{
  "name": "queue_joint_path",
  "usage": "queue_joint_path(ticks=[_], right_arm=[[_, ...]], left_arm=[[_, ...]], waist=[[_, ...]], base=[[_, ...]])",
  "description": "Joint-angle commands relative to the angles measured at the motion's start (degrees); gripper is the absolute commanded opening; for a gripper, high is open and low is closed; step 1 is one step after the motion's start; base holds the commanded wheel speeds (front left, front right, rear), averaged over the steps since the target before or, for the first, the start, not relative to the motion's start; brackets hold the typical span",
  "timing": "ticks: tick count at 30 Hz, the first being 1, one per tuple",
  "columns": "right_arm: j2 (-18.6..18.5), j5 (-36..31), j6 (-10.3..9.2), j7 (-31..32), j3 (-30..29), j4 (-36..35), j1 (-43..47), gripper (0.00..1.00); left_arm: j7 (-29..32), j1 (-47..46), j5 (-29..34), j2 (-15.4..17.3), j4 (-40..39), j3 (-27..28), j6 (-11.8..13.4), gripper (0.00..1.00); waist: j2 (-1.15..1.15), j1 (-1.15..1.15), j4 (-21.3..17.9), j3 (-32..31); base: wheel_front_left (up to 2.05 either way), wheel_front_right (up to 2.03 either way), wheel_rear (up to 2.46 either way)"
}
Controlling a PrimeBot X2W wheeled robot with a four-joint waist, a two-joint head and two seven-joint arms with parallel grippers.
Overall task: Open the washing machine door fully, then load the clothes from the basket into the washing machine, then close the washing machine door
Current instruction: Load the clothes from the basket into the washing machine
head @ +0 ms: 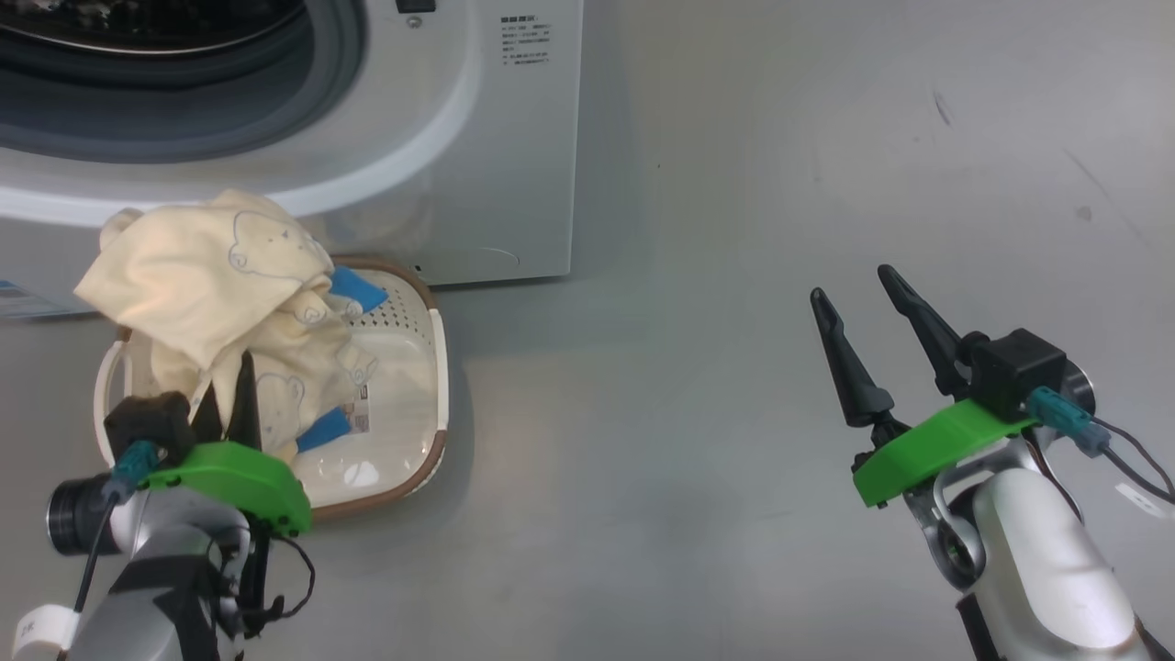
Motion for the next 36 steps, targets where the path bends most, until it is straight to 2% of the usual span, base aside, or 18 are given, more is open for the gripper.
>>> queue_joint_path(ticks=[1,9,17,29,36], right_arm=[[-0.4,-0.25,-0.17,-0.55,0.98,-1.29,0.81,1.0],[-0.4,-0.35,-0.17,-0.55,0.69,-0.74,2.03,1.0],[-0.4,-0.59,-0.17,-0.55,0.85,-0.96,1.98,1.0],[-0.4,-0.55,-0.17,-0.55,0.88,-1.0,0.97,1.0],[-0.4,-0.18,-0.17,-0.55,1.55,-1.24,0.34,1.0]], left_arm=[[-0.83,0.22,0.71,2.0,-2.57,2.79,0.31,0.0],[-0.84,4.96,2.69,0.36,-8.55,6.89,-0.09,0.0],[-0.84,6.75,4.76,-0.87,-13.37,11.1,-1.51,0.0],[-0.84,3.59,8.2,-3.31,-16.78,18.06,-3.69,0.0],[-0.84,-2.6,9.11,-3.17,-16.2,20.9,-5.28,0.0]], waist=[[0.0,0.0,0.59,-1.19],[0.0,0.0,2.26,-3.81],[0.0,0.0,3.18,-3.25],[0.0,0.0,2.21,-0.44],[0.0,0.0,0.87,1.55]], base=[[0.0,0.0,0.0],[0.0,0.0,0.0],[0.0,0.0,0.0],[0.0,0.0,0.0],[0.0,0.0,0.0]])
